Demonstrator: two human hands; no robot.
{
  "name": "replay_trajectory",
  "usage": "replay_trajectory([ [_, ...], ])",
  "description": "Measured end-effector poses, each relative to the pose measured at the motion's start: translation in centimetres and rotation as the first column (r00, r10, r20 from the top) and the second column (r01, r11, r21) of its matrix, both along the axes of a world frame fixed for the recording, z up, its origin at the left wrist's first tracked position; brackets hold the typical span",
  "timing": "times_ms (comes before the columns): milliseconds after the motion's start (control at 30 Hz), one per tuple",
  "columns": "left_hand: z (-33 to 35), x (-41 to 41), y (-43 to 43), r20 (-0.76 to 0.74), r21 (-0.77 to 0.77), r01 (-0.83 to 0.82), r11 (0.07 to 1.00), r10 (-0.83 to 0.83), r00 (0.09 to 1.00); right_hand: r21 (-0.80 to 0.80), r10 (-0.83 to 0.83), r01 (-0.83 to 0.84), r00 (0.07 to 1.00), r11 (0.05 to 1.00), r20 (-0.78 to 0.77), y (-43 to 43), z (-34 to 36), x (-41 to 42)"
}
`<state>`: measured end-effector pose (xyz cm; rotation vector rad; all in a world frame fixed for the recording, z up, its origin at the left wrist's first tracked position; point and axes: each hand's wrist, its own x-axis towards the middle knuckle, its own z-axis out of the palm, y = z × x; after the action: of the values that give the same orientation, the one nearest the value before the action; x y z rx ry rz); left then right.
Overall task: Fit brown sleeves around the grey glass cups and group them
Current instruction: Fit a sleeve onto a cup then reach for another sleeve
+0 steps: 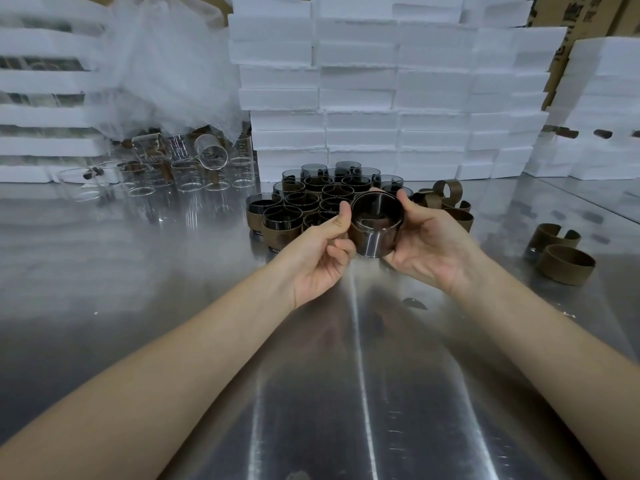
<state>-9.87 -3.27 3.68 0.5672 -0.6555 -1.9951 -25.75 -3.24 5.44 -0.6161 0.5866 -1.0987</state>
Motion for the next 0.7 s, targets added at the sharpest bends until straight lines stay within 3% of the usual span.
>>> replay_trajectory([
  [400, -0.4, 0.3, -0.2, -0.026, 0.008, -0.008, 1.000, 0.008, 1.000, -0.052, -0.039, 0.039, 0.999, 0.998, 0.002, -0.2, -0.3, 0.0],
  [533, -1.5, 0.0, -0.1, 0.143, -0.238, -0.003, 0.971, 0.038, 0.989, -0.165, -0.077, 0.054, 0.988, 0.985, -0.133, -0.2, -0.2, -0.1],
  [700, -2.2, -0.7, 0.3, 0.249, -0.508, -0.111, 0.854, 0.269, 0.930, -0.360, -0.195, 0.092, 0.945, 0.929, -0.262, 0.2, 0.0, 0.1],
])
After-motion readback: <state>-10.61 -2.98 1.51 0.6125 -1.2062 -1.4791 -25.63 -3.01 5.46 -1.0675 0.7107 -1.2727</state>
